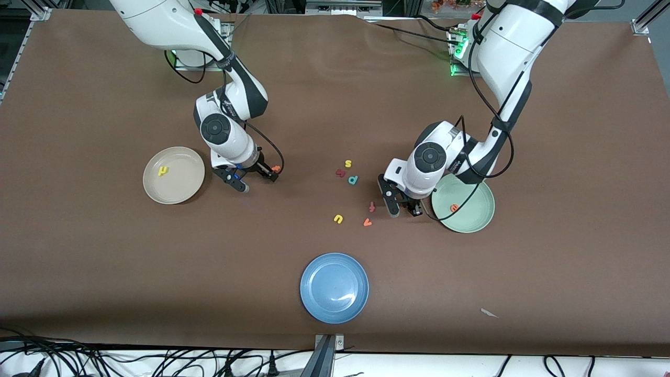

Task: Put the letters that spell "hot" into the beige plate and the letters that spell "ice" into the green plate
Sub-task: 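Grasp the red letter with the left gripper, the blue o with the right, then drop the red letter on the green plate while the right gripper lifts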

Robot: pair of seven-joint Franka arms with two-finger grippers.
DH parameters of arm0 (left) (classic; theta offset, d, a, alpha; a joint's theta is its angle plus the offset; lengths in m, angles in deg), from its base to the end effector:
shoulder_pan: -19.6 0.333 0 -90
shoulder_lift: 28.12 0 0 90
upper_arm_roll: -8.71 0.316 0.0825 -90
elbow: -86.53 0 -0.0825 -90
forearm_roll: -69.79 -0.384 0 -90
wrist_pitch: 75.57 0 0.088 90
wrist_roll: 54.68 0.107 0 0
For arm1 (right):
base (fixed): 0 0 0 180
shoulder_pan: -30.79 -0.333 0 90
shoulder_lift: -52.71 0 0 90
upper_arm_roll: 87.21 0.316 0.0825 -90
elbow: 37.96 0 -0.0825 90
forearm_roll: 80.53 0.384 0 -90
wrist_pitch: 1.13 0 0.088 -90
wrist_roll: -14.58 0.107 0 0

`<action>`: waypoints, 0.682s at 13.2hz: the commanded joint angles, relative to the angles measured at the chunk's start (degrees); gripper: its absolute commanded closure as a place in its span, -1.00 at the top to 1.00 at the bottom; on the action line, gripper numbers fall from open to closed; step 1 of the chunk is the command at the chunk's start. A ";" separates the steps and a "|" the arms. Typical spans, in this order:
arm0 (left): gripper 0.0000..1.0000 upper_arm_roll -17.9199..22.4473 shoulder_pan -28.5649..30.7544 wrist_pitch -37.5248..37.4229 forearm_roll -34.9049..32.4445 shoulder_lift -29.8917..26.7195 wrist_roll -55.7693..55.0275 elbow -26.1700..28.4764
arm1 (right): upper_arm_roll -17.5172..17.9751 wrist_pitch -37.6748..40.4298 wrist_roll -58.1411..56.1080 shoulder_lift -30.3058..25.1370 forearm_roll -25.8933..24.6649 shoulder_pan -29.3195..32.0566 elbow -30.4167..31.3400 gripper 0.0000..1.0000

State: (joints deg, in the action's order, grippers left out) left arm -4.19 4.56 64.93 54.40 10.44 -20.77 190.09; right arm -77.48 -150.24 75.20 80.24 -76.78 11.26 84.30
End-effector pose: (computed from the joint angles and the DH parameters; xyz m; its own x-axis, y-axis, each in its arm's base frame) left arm 0.5782 -0.2963 0.1764 0.3244 -0.9457 -0.0202 -0.9458 -0.3240 -0.0223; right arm 0.4986 0.2791 0.1804 0.8096 -0.5780 -0.1023 -0.5842 -0.8104 -0.0447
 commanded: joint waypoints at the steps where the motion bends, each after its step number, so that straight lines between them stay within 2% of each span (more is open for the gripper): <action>1: -1.00 -0.19 1.23 -4.51 -0.52 -2.94 -0.24 -0.81 | 0.11 -1.36 0.03 0.85 -1.45 0.11 0.17 0.51; 5: -1.00 -0.19 6.33 -15.94 2.56 -6.91 0.37 -0.11 | -0.32 -3.29 0.03 2.26 -2.42 0.11 0.43 0.46; 7: -1.00 -0.10 7.48 -16.49 2.47 -7.26 0.54 0.77 | -0.50 -3.56 0.03 2.44 -2.52 0.11 0.43 0.45; 9: -1.00 -0.10 9.40 -15.88 1.95 -6.21 0.54 2.00 | -0.50 -3.47 0.12 2.44 -2.52 0.11 0.43 0.20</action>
State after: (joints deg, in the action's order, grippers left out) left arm -4.06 12.45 48.90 55.27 4.60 -20.98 189.77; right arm -77.65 -151.90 75.14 81.70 -78.02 11.26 84.30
